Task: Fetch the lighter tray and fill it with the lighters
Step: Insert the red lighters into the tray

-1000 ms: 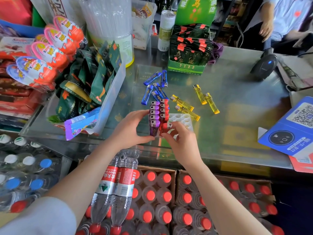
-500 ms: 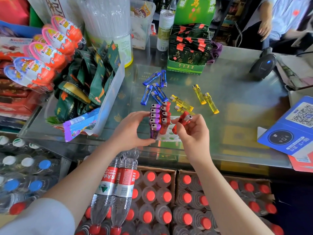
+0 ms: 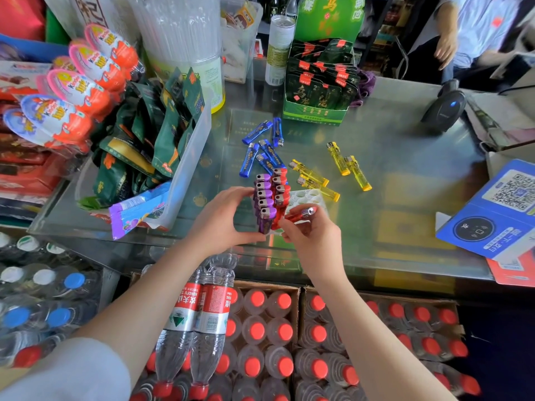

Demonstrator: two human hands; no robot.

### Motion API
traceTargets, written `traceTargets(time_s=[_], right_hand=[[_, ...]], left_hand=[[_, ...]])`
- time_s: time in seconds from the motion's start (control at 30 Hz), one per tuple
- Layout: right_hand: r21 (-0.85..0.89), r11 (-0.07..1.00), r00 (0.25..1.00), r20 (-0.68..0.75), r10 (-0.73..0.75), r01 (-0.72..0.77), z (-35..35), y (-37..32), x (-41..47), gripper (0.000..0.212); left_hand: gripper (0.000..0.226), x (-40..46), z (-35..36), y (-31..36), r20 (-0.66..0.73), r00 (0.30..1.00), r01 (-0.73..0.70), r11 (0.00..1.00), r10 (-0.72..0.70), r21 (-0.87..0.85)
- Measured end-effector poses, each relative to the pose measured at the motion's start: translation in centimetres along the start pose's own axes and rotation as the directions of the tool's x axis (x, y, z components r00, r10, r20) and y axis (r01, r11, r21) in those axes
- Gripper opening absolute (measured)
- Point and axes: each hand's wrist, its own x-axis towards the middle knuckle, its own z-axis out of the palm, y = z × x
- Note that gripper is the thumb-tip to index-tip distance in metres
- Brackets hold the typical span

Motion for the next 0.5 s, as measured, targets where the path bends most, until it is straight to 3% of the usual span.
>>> traceTargets(time_s=[0.13,0.3,0.43,0.5], right_hand=[[-0.222,0.968,0.993,-0.003,-0.117,0.113,0.37,-0.39,0.31,0.021],[-0.36,0.908,0.976,0.05,-0.21,0.214,0.47,0.16,0.84,0.026],[-0.483,0.81,0.942,0.14,-0.304,0.333,0.67,0.29,0.89,0.032],[-0.616,0.693,0.921,0.163,-0.353,0.374,0.4,0.44,0.75,0.038]], left_hand=[[0.08,-0.01,-0.02,-0.03,-0.001,1.0,-0.006,1.0,0.006,-0.013],[0.08,0.01,-0.01,-0.05,0.002,1.0,0.004,1.0,-0.004,-0.016],[0.079,-0.02,-0.02,0.0,0.003,1.0,0.012,1.0,-0.012,-0.016],[0.079,-0.02,-0.01,0.04,0.002,1.0,0.011,1.0,-0.011,-0.01]])
